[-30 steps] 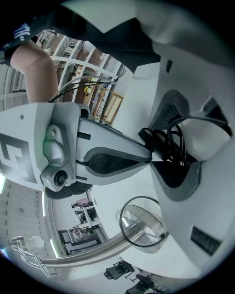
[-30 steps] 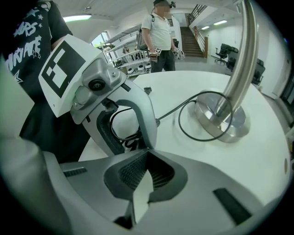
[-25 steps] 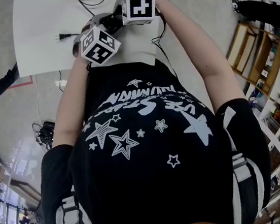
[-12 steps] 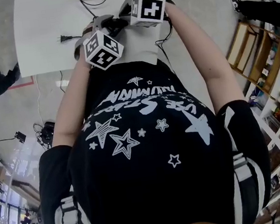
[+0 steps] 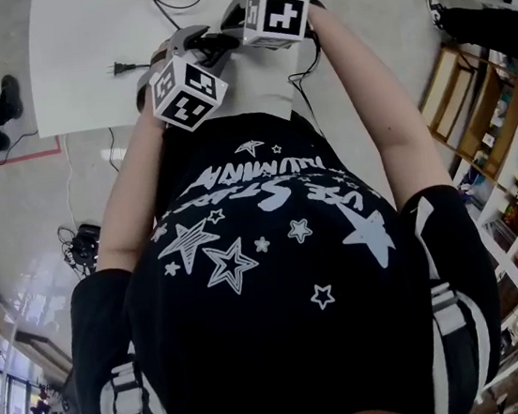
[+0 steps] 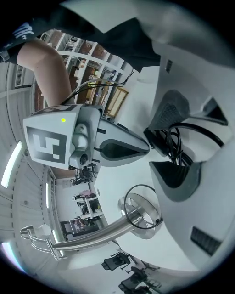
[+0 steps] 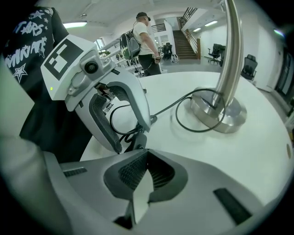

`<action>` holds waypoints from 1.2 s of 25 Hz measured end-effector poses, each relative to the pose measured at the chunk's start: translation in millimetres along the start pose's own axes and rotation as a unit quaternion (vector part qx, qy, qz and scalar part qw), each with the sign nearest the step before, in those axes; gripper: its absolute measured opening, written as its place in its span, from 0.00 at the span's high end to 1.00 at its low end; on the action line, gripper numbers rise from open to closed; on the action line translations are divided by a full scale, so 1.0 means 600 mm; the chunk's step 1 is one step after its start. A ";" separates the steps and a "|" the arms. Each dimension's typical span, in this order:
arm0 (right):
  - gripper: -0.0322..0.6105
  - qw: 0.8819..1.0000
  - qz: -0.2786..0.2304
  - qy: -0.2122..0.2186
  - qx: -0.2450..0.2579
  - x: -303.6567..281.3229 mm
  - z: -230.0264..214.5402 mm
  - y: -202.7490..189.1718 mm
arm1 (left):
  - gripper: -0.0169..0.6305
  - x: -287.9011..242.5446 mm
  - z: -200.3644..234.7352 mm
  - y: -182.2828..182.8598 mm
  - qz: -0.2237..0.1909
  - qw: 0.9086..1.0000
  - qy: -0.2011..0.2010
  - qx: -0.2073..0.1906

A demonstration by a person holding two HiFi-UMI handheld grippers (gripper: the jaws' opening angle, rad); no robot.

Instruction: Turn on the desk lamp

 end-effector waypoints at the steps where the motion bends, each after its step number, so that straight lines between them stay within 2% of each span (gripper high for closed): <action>1: 0.95 1.000 -0.001 -0.001 0.001 0.000 0.000 0.002 | 0.62 0.002 0.000 -0.004 0.004 1.000 0.001 0.001; 7: 0.95 1.000 -0.010 0.001 0.016 -0.008 -0.001 0.014 | 0.62 0.001 0.000 -0.019 0.011 1.000 0.005 0.001; 10: 0.95 1.000 -0.006 -0.003 0.019 -0.010 0.000 0.014 | 0.67 -0.006 -0.004 -0.021 0.011 1.000 0.009 -0.005; 21: 0.95 1.000 0.005 -0.002 0.015 -0.014 0.000 0.013 | 0.70 -0.005 -0.003 -0.031 -0.008 1.000 0.020 -0.008; 24: 0.95 1.000 -0.013 0.002 0.017 -0.014 -0.003 0.022 | 0.70 -0.006 -0.004 -0.029 -0.010 1.000 0.022 -0.009; 28: 0.95 0.999 0.033 -0.002 0.027 -0.011 -0.001 0.028 | 0.71 -0.005 -0.007 -0.026 -0.012 1.000 0.020 -0.009; 30: 0.95 0.999 0.033 0.001 0.025 -0.011 -0.003 0.029 | 0.71 -0.005 -0.007 -0.027 -0.012 1.000 0.021 -0.009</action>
Point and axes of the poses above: the fingertips, and each gripper's own axes: x backward along the fingers, z to its left, y out of its top, the point moved 8 cm from there along x, backward along the fingers, and after that the axes turned 9 degrees about -z, right-handed, at the moved point
